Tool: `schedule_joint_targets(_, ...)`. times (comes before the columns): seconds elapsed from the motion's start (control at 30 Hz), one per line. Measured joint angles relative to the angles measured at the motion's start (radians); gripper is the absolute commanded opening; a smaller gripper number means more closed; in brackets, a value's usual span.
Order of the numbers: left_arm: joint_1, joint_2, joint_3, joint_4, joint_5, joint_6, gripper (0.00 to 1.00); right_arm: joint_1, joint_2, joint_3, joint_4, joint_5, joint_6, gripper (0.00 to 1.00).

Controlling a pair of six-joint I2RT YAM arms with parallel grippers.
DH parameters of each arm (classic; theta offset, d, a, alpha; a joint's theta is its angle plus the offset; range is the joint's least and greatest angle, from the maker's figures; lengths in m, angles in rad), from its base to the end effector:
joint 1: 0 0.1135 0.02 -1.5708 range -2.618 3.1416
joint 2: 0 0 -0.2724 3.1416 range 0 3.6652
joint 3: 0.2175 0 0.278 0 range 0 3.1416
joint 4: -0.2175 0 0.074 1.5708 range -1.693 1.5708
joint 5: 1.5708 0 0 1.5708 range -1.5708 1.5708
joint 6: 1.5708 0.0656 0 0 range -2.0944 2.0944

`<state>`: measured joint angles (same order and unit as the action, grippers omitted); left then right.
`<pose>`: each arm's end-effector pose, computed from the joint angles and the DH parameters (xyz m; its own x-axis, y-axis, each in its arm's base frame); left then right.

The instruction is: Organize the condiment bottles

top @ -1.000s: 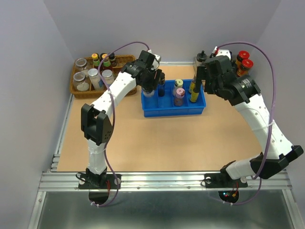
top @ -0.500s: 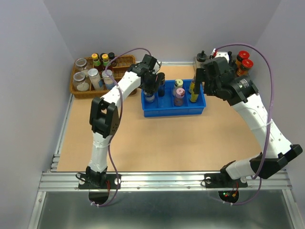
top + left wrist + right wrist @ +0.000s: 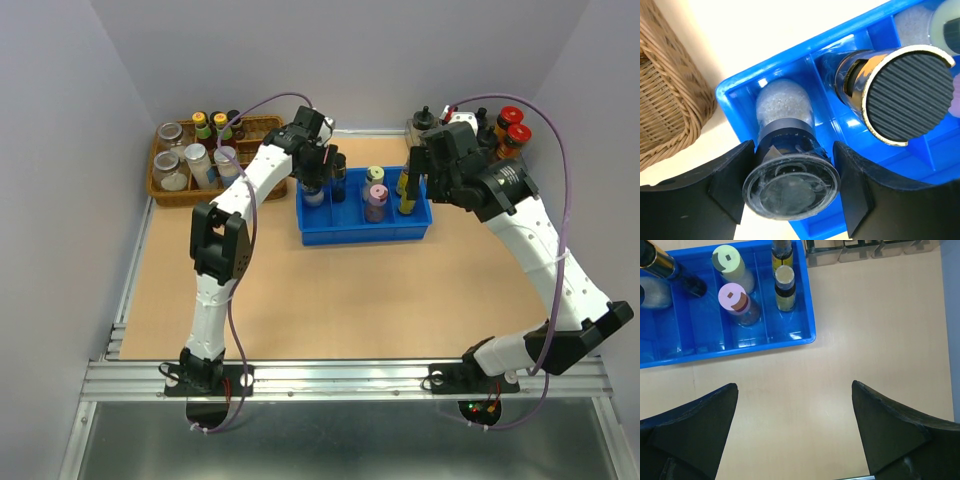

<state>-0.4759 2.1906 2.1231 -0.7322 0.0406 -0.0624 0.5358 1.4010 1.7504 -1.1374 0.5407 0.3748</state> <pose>0.4880 -0.2545 0.2767 -0.6663 0.2733 -0.6938 0.4422 0.8940 -0.0725 0.2755 0.1243 0.4389 -0.6132 0.0009 -0.7899 0.1063 0.9910 -0.0814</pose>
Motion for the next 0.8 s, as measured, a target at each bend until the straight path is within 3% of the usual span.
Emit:
schedule_joint_targets(0.2,0.011,0.000,0.015,-0.002,-0.008,0.001,0.93,0.000,0.000,0.000,0.000,-0.002,0.000,1.00)
schedule_joint_targets(0.6,0.026,-0.006,0.058,-0.004,-0.037,-0.018,0.94,0.000,0.001,0.000,0.000,-0.008,-0.001,1.00)
schedule_joint_targets(0.8,0.026,-0.103,0.048,0.008,-0.070,-0.048,0.94,0.000,-0.009,-0.024,0.024,-0.021,-0.003,1.00)
